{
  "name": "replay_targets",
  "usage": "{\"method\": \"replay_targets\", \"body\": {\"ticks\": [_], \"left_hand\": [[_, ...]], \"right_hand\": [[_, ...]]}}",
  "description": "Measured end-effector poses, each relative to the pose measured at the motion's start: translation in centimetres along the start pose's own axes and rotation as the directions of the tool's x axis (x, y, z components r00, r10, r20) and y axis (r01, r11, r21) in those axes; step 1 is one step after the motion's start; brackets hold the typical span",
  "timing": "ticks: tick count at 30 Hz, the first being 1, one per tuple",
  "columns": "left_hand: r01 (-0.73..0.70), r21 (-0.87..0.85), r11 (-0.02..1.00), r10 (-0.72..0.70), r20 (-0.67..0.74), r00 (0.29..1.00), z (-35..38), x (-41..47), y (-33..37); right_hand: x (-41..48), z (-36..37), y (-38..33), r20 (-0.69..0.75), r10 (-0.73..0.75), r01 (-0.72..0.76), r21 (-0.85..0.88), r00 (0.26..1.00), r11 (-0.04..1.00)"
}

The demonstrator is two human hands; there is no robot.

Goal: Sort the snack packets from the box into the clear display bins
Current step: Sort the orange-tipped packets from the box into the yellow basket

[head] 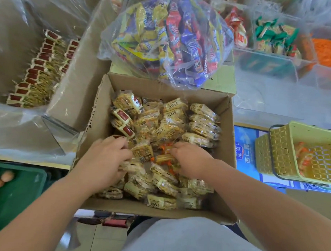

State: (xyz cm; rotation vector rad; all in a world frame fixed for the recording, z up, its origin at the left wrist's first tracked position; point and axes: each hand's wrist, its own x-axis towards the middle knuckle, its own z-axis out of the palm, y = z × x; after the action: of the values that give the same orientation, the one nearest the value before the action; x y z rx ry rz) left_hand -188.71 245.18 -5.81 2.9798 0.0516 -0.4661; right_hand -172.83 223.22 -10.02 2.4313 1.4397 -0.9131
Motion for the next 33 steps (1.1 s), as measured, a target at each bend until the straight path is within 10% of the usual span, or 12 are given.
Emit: {"method": "replay_targets", "body": {"ticks": [17, 33], "left_hand": [[0.050, -0.237, 0.970, -0.060, -0.036, 0.998, 4.5, -3.2, 0.3], [-0.053, -0.268, 0.962, 0.083, 0.104, 0.991, 2.9, 2.3, 4.8]], "right_hand": [[6.1, 3.5, -0.1, 0.207, 0.207, -0.193, -0.087, 0.956, 0.977], [7.9, 2.4, 1.6, 0.148, 0.005, 0.012, -0.111, 0.989, 0.994]]}}
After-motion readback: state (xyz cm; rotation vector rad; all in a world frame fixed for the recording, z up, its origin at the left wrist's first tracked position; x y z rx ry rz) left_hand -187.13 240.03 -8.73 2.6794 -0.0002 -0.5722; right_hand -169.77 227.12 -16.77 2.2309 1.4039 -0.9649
